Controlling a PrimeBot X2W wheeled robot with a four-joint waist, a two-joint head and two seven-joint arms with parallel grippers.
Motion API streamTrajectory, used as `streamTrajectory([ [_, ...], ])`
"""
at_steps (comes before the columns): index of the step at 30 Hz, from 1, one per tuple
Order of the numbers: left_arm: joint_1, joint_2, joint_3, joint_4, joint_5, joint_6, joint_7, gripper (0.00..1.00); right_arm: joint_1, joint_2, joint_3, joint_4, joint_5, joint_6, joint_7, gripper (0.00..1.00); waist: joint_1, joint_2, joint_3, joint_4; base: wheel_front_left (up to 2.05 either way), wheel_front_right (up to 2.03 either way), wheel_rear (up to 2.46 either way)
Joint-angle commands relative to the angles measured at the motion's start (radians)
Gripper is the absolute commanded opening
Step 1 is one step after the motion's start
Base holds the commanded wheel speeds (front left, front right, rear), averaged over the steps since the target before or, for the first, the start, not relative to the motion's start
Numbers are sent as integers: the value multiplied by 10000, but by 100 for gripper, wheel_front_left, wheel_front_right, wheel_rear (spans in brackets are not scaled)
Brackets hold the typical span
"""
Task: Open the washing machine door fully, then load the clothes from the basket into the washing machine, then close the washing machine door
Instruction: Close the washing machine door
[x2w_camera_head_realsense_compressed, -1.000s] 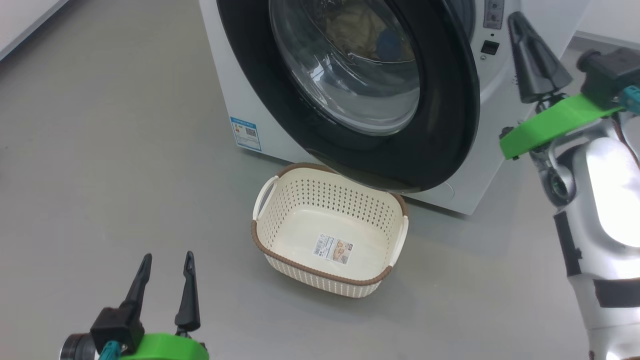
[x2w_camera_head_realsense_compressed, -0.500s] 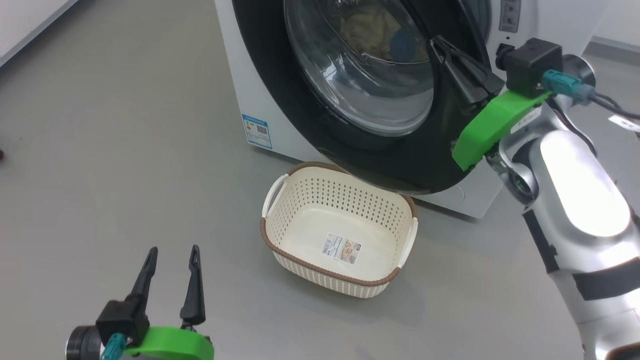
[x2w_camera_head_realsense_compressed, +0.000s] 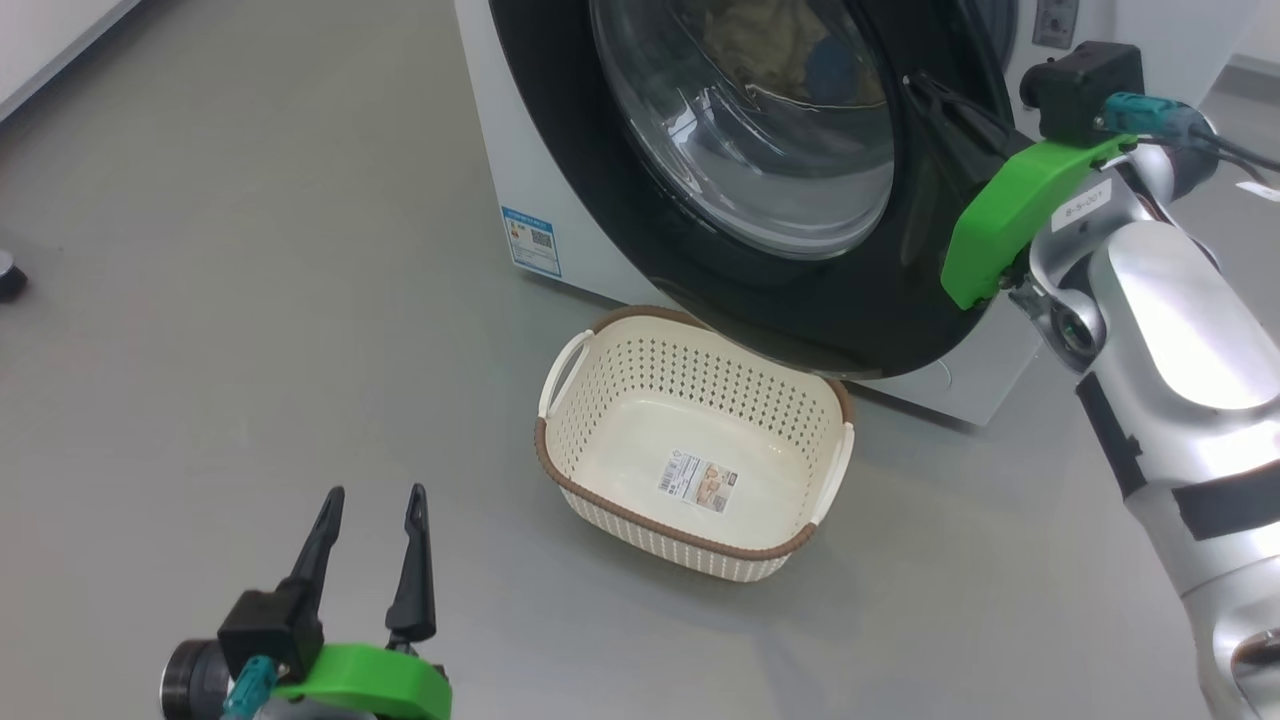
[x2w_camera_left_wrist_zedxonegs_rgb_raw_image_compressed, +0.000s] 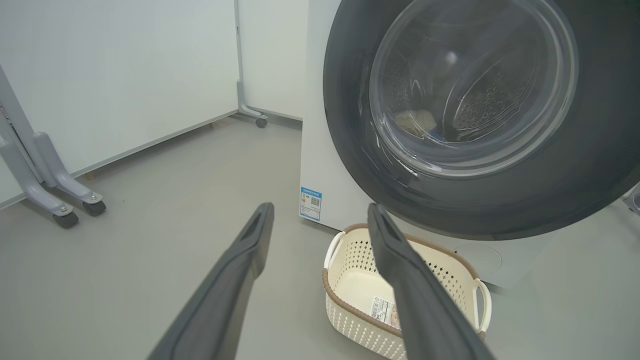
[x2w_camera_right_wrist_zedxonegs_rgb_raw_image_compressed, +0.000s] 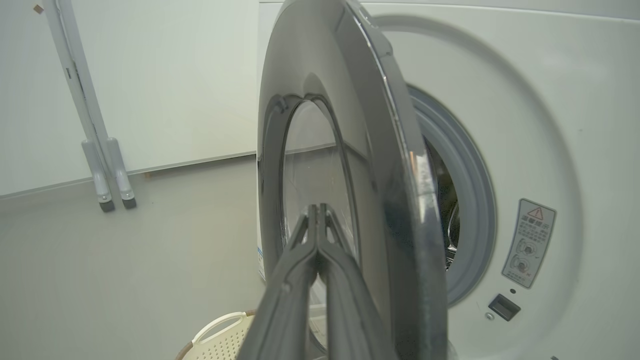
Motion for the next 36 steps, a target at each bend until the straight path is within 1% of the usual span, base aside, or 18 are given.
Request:
streamTrajectory([
  [1, -621, 22, 436, -289, 65, -33, -140, 100, -600, -77, 125, -69, 120, -23, 34, 0, -1, 0, 82, 2, 0, 0, 0],
  [9, -773, -217, 508, -271, 232, -198, -142, 100, -1155, -338, 224, 682, 322, -23, -190, 0, -1, 0, 335, 61, 0, 0, 0],
  [21, -885, -511, 611, -204, 500, -439, -142, 100, -1699, -556, 269, 1374, 432, -23, -379, 0, -1, 0, 532, 177, 0, 0, 0],
  [27, -988, -714, 650, -160, 628, -636, -143, 100, -1976, -811, 205, 1779, 474, -23, -399, 0, -1, 0, 686, 402, 0, 0, 0],
  [36, -1021, -1060, 718, -111, 784, -844, -143, 100, -2555, -1359, 51, 2604, 571, -23, -395, 0, -1, 0, 1000, 938, 0, 0, 0],
])
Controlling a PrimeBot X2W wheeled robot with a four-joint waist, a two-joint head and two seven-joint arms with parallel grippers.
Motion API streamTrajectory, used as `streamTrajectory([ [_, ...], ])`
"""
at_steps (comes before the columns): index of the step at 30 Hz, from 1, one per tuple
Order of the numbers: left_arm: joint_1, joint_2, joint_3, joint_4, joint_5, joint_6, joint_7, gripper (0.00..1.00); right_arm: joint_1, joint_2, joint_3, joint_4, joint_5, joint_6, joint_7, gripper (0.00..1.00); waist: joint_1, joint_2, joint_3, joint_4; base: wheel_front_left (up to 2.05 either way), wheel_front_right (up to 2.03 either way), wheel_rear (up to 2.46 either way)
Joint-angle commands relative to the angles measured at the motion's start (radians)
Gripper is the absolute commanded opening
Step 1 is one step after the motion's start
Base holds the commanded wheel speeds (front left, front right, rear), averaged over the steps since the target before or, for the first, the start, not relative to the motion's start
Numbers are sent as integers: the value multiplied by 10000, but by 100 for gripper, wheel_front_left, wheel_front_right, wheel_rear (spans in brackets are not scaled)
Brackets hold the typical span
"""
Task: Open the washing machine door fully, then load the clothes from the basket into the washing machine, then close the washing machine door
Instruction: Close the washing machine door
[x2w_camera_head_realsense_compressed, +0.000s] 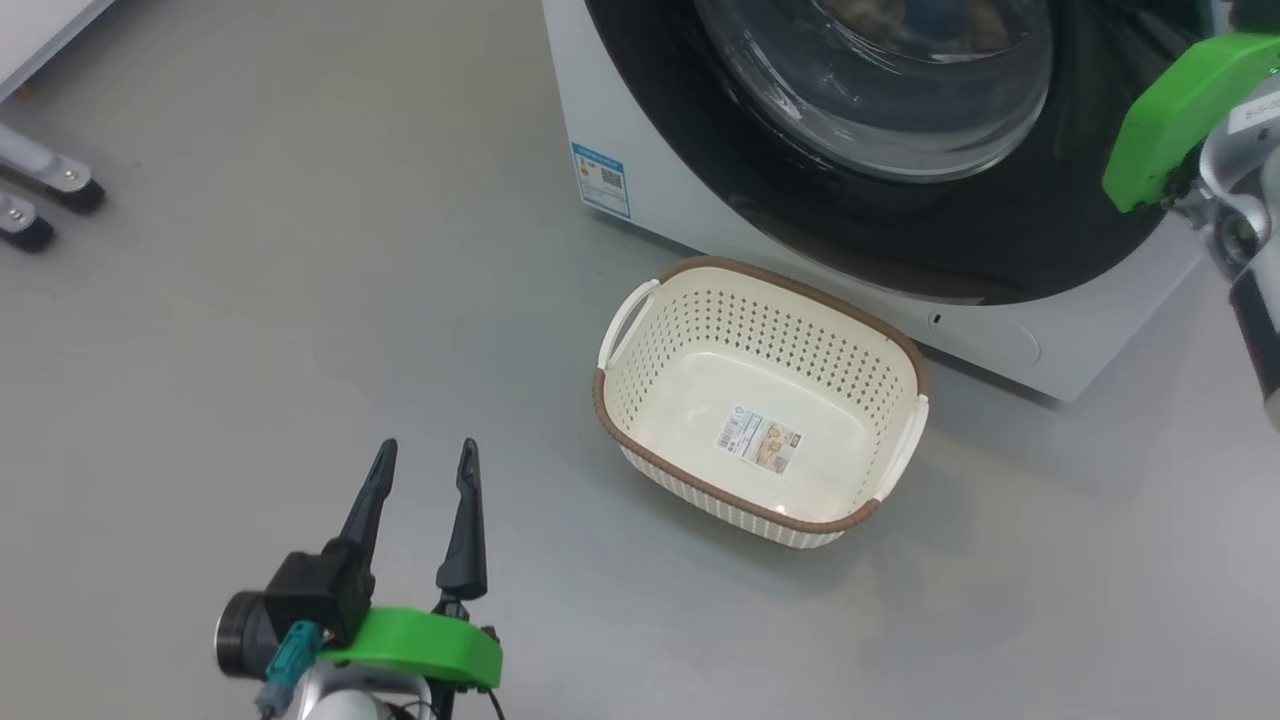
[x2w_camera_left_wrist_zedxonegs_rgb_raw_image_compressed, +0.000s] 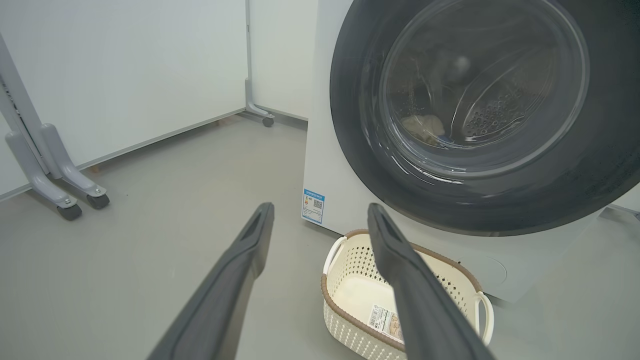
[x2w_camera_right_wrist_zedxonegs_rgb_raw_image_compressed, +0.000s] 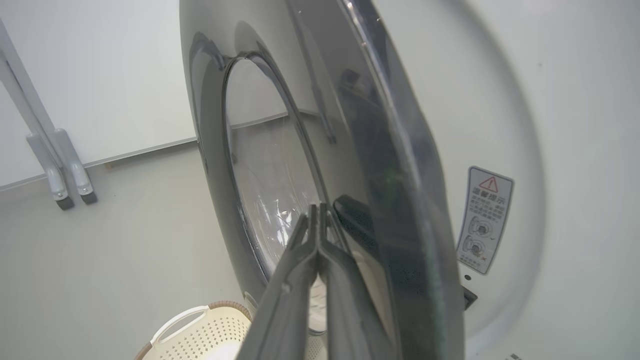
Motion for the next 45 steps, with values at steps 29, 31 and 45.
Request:
streamTrajectory([
  [29, -447, -327, 297, -270, 431, -397, -139, 100, -2213, -131, -1931, 3107, -1383, -32, -1497, 0, 0, 0, 210, 827, 0, 0, 0],
  [31, -440, -329, 327, -247, 452, -395, -139, 100, -2072, 63, -1798, 3055, -1418, -32, -1590, 0, 0, 0, 155, 764, 0, 0, 0],
  [45, -431, -306, 637, -212, 730, -545, -139, 100, 570, 923, -1114, -1018, -1099, -32, -1854, 0, 0, 0, -365, -505, 0, 0, 0],
])
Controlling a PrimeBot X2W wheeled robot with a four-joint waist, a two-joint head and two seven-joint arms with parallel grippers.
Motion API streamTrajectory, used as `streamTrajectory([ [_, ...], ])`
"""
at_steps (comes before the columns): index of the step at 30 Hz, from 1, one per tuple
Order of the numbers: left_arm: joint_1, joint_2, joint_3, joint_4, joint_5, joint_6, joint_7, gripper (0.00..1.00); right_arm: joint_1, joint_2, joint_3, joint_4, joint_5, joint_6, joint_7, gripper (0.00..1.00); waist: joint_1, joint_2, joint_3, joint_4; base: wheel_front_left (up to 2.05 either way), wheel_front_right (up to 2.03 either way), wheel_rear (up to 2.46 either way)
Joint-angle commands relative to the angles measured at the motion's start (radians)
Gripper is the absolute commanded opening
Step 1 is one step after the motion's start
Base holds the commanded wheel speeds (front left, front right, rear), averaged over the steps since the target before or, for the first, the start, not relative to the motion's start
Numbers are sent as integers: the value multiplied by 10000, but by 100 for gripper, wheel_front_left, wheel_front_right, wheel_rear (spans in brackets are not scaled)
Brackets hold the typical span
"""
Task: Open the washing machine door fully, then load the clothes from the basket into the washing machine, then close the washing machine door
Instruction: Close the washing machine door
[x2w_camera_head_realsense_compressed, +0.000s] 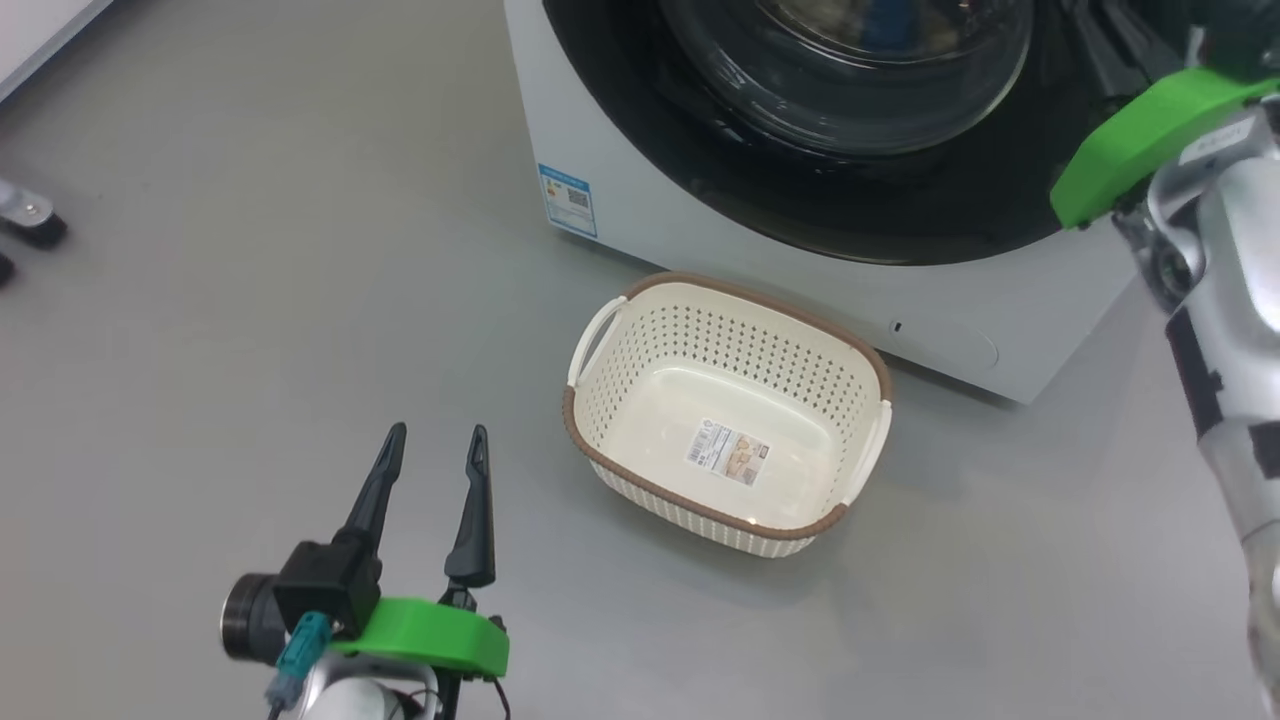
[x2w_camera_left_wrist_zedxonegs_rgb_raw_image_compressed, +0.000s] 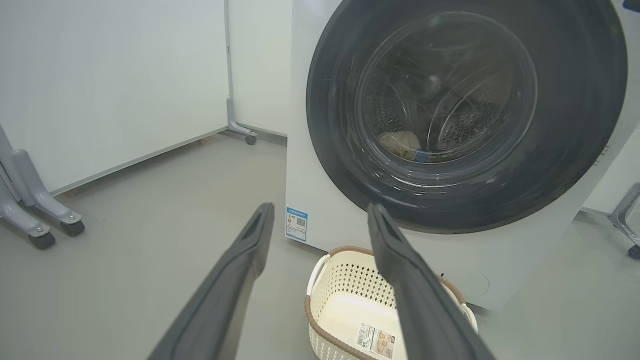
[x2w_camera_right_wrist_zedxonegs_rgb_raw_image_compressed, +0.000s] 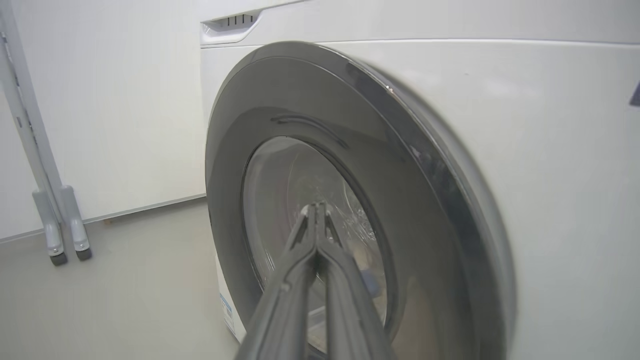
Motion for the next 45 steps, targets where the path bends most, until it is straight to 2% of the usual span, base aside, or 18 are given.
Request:
streamTrajectory([
  [1, -304, 85, 368, -208, 134, -50, -111, 100, 291, 166, 6, -816, 31, -30, -67, 0, 0, 0, -174, -304, 0, 0, 0],
  [8, -392, 152, 428, 48, 184, -162, -111, 100, 2654, 298, -735, -3173, -283, -30, -69, 0, 0, 0, -555, -952, 0, 0, 0],
  [9, -395, 159, 418, 77, 191, -178, -111, 100, 2975, 328, -865, -3360, -328, -30, -69, 8, 0, 0, -611, -1019, 0, 0, 0],
  [11, -397, 189, 414, 138, 199, -199, -111, 100, 3545, 410, -1162, -3611, -417, -30, -69, 42, 0, 0, -725, -1160, 0, 0, 0],
  [12, -396, 207, 424, 167, 196, -200, -111, 100, 3779, 460, -1307, -3693, -469, -30, -69, 74, 0, 0, -775, -1231, 0, 0, 0],
  [13, -391, 230, 432, 199, 197, -199, -111, 100, 3996, 525, -1457, -3767, -505, -30, -69, 95, 0, 0, -830, -1305, 0, 0, 0],
  [14, -387, 245, 431, 227, 188, -211, -111, 100, 4192, 585, -1608, -3815, -547, -30, -69, 100, 0, 0, -863, -1374, 0, 0, 0],
  [32, 80, 519, 583, 534, -43, -75, -108, 100, 6914, 1381, -3276, -4649, -937, -30, -70, 100, 0, 0, -1408, -2821, 0, 0, 0],
  [45, 472, 667, 525, 462, -183, -30, -69, 100, 9319, 1589, -4021, -6365, -974, -30, -70, 100, 0, 0, -1744, -3274, 0, 0, 0],
])
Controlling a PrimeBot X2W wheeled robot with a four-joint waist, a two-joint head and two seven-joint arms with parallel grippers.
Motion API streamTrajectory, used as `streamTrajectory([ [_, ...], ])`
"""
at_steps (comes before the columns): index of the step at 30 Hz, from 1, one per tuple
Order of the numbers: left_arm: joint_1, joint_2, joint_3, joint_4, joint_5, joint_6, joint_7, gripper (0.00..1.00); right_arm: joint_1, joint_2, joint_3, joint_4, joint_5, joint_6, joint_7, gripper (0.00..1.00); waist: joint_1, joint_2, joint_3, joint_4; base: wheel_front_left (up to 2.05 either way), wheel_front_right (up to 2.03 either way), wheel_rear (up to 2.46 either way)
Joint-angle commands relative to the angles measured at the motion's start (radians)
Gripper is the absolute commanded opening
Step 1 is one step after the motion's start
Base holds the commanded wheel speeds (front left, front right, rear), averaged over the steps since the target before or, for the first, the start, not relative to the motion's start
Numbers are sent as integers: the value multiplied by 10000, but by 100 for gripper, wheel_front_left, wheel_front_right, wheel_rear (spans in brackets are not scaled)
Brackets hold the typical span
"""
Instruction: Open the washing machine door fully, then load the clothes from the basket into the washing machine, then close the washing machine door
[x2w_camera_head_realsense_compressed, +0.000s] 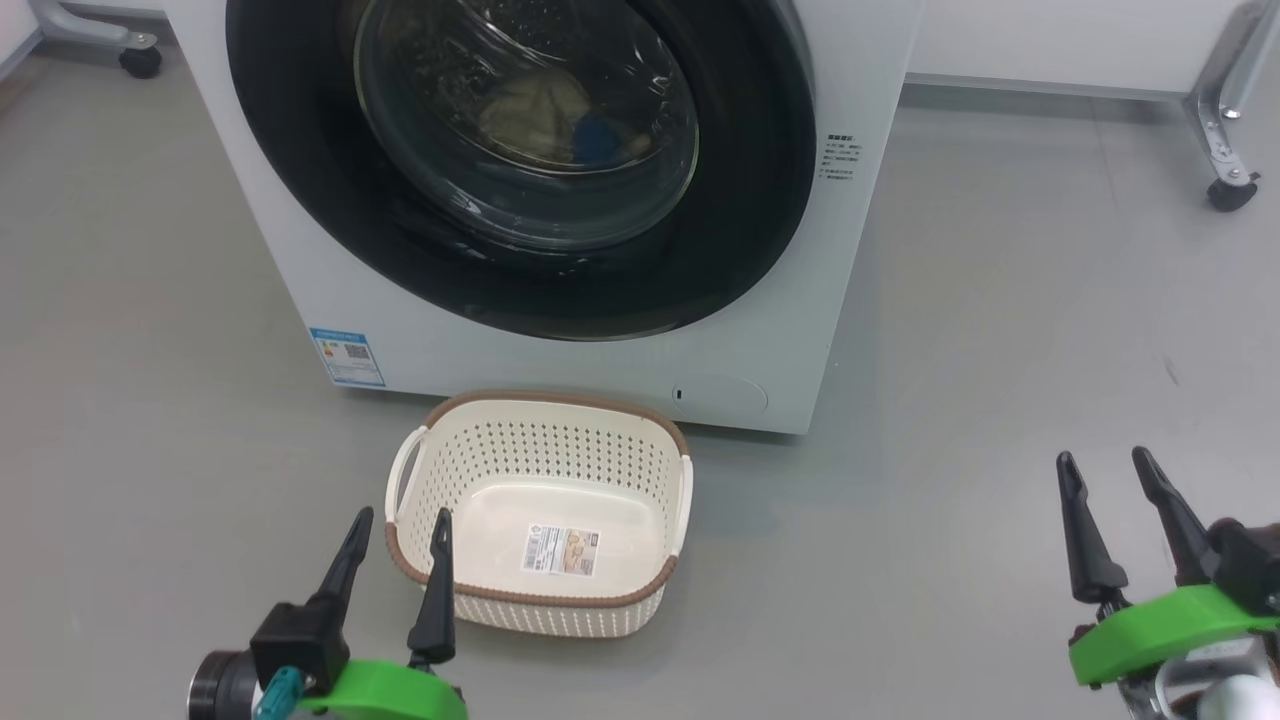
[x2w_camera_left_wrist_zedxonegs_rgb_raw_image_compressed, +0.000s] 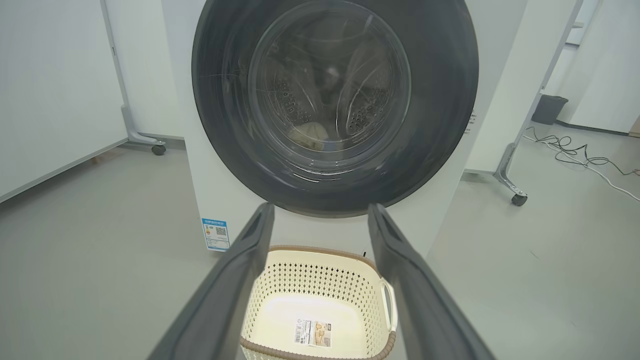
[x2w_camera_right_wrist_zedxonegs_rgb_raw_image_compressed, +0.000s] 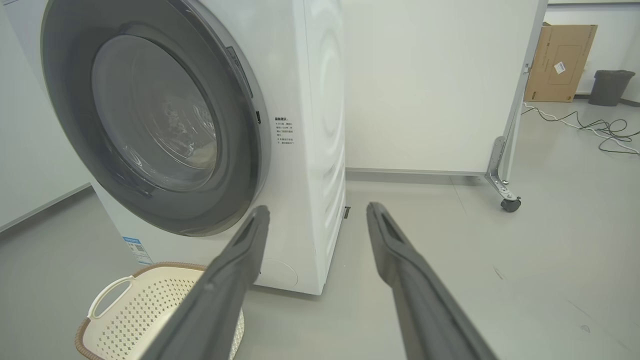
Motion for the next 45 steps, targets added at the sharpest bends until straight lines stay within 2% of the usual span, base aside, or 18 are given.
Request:
streamTrajectory([
  [1, -250, 183, 278, -363, -58, 40, -67, 100, -30, -20, 161, -551, -2, -30, -66, 100, 1, -1, -20, -40, 0, 0, 0],
  [8, -164, 242, 254, -383, -111, 129, -42, 100, 1123, -16, 109, -1670, 151, -30, 64, 100, 1, -1, -40, -244, 0, 0, 0],
  [18, -227, 316, 256, -332, -202, 204, -16, 100, 1758, -15, -18, -2911, 228, -30, 526, 100, 1, -1, 22, -585, 0, 0, 0],
  [45, -310, 441, 55, -221, -348, 319, 25, 100, 1887, -15, 97, -3082, 401, -30, 638, 100, 1, -1, 59, -736, 0, 0, 0],
])
